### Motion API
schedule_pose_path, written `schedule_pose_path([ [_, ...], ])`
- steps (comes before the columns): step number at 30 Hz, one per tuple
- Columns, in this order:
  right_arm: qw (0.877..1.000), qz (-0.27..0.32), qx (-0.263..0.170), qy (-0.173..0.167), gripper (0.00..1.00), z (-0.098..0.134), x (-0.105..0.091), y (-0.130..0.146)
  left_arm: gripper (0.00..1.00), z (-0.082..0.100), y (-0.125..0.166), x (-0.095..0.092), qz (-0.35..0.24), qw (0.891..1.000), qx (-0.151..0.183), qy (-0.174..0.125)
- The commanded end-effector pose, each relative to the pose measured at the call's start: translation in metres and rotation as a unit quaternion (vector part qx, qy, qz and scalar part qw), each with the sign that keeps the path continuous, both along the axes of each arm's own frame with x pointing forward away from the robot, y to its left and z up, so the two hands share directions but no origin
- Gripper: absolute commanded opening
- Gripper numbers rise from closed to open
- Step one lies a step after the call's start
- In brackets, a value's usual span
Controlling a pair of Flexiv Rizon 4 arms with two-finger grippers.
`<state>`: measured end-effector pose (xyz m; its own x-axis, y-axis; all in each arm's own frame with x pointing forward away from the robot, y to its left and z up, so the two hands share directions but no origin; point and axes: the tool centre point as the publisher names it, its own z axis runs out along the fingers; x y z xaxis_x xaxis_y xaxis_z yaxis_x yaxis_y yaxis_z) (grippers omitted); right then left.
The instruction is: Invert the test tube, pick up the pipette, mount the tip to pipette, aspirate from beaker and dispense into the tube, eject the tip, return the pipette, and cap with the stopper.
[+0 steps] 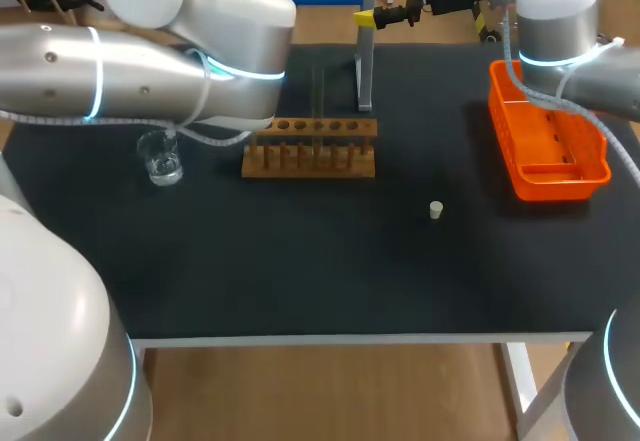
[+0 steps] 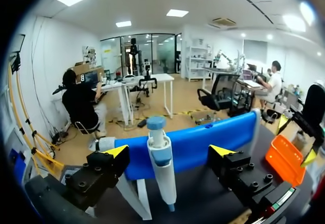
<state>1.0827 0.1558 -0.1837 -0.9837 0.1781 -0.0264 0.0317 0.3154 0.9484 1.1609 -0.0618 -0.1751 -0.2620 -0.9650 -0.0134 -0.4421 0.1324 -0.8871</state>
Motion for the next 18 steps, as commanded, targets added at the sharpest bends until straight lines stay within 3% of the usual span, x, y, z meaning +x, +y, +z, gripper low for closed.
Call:
schedule_pose_path([
  [1, 1.000, 0.001, -0.001, 0.001, 1.00, 0.001, 0.001, -0.001, 1.00, 0.011, 0.000, -0.013, -0.001, 1.000, 0.008, 0.010],
  [5, 1.000, 0.001, -0.001, 0.001, 1.00, 0.001, 0.001, -0.001, 1.00, 0.014, 0.002, -0.030, -0.006, 1.000, 0.013, 0.011],
  [18, 1.000, 0.001, -0.001, 0.001, 1.00, 0.001, 0.001, -0.001, 1.00, 0.011, 0.006, -0.109, -0.084, 0.996, -0.024, 0.008],
])
